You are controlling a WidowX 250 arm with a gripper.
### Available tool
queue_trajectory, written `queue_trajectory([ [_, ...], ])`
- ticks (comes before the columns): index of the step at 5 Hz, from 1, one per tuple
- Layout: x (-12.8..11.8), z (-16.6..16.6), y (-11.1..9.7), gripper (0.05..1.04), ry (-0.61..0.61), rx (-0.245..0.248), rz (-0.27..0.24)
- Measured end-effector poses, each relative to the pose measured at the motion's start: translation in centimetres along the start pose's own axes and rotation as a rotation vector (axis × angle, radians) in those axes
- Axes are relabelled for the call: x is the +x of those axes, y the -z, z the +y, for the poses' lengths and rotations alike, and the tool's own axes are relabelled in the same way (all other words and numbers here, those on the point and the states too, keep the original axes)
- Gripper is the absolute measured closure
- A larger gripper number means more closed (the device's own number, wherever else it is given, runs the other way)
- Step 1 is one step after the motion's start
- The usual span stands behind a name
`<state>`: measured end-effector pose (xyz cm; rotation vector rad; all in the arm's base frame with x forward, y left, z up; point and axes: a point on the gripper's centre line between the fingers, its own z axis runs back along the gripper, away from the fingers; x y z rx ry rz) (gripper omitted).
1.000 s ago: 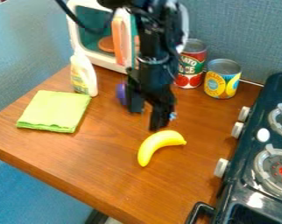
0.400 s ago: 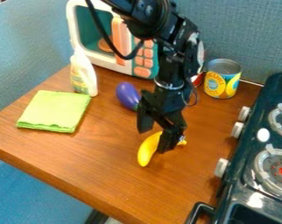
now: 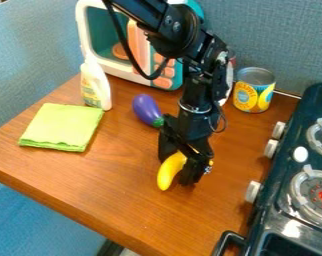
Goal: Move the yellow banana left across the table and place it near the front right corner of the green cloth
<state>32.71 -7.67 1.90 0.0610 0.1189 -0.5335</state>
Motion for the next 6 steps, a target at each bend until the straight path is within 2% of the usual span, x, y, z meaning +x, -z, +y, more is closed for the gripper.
queue_trajectory([
  [1,0.1,0.0,0.0,0.421,-0.001,0.001,-0.008],
  [2,0.1,-0.1,0.0,0.552,0.003,-0.006,-0.008],
  [3,-0.6,-0.2,-1.6,0.552,0.009,0.011,-0.062],
  [4,-2.4,-0.6,-4.6,0.552,0.013,0.038,-0.164],
  [5,-4.8,-0.3,-5.2,0.552,-0.018,0.049,-0.163],
  [6,-8.9,2.5,-2.5,0.552,-0.131,0.02,-0.072],
])
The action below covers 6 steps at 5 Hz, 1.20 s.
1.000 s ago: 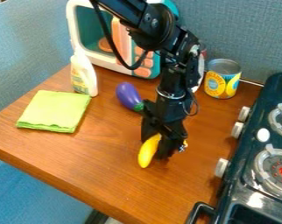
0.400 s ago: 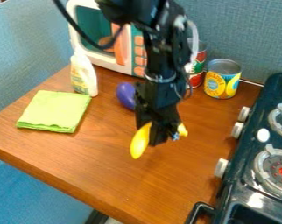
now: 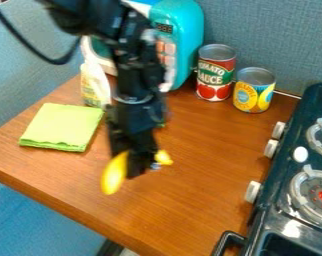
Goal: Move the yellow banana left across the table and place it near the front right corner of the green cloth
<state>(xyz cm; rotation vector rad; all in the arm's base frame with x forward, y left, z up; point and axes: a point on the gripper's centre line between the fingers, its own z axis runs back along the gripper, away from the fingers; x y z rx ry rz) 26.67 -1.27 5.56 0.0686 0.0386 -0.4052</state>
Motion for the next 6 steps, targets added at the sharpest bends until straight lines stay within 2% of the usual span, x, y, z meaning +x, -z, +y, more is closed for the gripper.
queue_trajectory([
  [1,-1.4,2.4,2.0,0.552,-0.008,-0.025,0.041],
  [2,-1.6,4.0,2.1,0.552,-0.039,-0.044,0.014],
  [3,-1.1,4.6,2.7,0.552,-0.044,-0.052,-0.001],
  [4,-0.5,5.3,3.2,0.552,-0.051,-0.047,0.008],
  [5,-0.1,5.6,4.6,0.553,-0.058,-0.059,0.053],
  [6,0.7,6.1,4.7,0.473,-0.074,-0.069,0.047],
])
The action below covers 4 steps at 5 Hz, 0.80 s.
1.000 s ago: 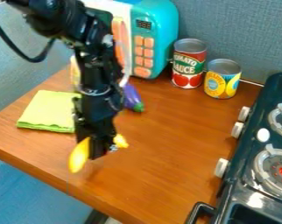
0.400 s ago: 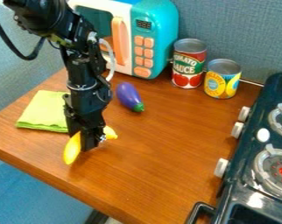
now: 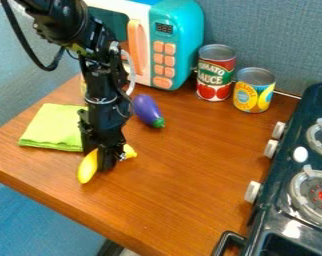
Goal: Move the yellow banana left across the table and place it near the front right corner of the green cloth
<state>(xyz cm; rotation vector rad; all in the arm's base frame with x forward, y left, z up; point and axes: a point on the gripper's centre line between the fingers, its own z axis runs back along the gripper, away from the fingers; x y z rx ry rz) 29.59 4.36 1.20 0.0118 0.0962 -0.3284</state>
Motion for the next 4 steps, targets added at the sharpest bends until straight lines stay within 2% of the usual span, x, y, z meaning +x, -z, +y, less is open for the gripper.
queue_trajectory([
  [1,0.2,0.0,-0.1,0.238,-0.003,-0.024,0.007],
  [2,-0.5,-0.4,-0.2,0.09,-0.003,-0.027,0.01],
  [3,-1.2,-0.8,-1.1,0.085,-0.008,-0.028,-0.009],
  [4,-1.7,0.5,-3.4,0.085,-0.059,-0.024,-0.082],
])
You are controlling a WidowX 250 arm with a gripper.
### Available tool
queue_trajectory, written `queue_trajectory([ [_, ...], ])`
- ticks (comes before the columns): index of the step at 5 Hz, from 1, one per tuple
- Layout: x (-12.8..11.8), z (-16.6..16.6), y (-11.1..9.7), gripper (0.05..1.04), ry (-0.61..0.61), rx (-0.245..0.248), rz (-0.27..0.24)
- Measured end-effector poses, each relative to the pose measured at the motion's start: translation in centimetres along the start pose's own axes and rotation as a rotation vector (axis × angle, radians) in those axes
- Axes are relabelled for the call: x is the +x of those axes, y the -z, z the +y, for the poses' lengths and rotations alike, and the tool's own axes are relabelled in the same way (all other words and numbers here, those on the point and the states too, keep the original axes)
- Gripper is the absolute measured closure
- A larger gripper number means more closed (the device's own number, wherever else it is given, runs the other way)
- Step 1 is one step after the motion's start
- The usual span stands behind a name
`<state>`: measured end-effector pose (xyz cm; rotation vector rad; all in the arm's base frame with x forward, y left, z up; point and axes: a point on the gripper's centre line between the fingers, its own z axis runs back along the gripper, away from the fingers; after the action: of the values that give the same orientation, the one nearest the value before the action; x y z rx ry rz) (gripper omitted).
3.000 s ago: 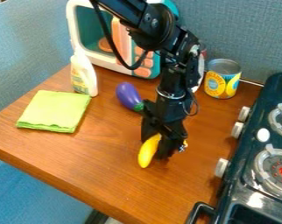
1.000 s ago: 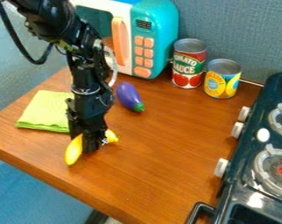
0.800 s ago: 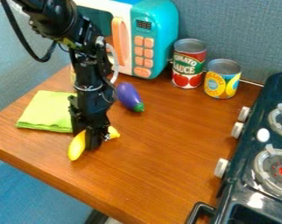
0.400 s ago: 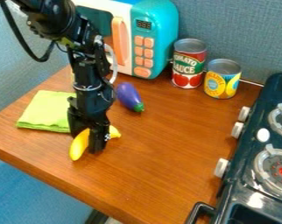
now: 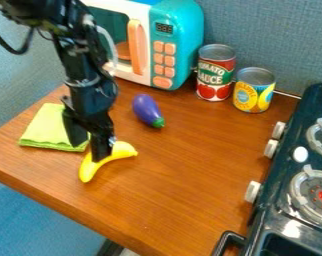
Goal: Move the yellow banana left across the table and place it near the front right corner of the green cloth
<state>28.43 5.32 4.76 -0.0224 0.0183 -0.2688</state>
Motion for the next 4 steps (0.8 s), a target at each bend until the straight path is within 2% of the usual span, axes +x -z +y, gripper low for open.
queue_trajectory([
  [1,-0.2,0.4,-1.8,0.085,-0.016,0.002,-0.039],
  [2,-0.3,2.6,-3.0,0.085,-0.058,0.019,-0.069],
  [3,1.5,4.8,-4.4,0.085,-0.061,0.041,-0.081],
  [4,2.0,5.9,-5.5,0.085,-0.067,0.042,-0.057],
])
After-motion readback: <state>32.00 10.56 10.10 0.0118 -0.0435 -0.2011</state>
